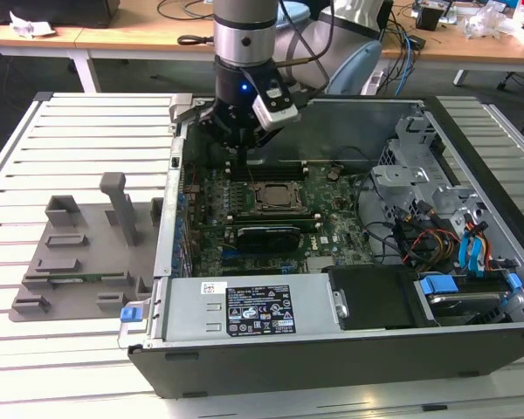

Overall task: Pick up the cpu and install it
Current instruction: 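Install the first cpu locking lever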

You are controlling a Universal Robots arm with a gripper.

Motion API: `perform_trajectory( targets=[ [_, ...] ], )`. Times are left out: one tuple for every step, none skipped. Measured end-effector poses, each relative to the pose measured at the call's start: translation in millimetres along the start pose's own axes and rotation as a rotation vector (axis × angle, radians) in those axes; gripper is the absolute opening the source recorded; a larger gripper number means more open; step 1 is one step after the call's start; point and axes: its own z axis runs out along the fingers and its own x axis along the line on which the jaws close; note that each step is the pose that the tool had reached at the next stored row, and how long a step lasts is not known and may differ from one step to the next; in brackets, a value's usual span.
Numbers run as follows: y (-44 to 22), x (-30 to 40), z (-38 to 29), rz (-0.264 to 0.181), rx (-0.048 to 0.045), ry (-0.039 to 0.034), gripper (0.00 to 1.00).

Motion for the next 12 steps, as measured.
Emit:
perform_trajectory(
  targets=[
    [2.1, 2.6, 1.7, -0.004, -0.0012, -0.0003, 0.11],
    [3.2, 3.2, 2.6, -0.006, -0.0013, -0.0003, 0.11],
    [5.5, 3.5, 4.4, -0.009, -0.0015, -0.0003, 0.11],
    [7.7, 3.5, 5.9, -0.012, -0.0016, -0.0005, 0.11],
    [9.4, 3.5, 7.0, -0.015, -0.0015, -0.0005, 0.11],
    [11.2, 3.5, 8.2, -0.020, -0.0014, -0.0006, 0.11],
    [12.7, 3.5, 9.2, -0.026, -0.0014, -0.0008, 0.11],
    [14.6, 3.6, 10.8, -0.046, -0.0013, -0.0013, 0.11],
    [15.6, 3.6, 11.4, -0.055, -0.0013, -0.0016, 0.11],
    [16.7, 3.1, 11.8, -0.059, -0.0013, -0.0016, 0.11],
    [17.4, 1.7, 11.9, -0.060, -0.0011, -0.0016, 0.11],
    [17.4, 0.8, 11.9, -0.060, -0.0011, -0.0016, 0.11]
  ],
)
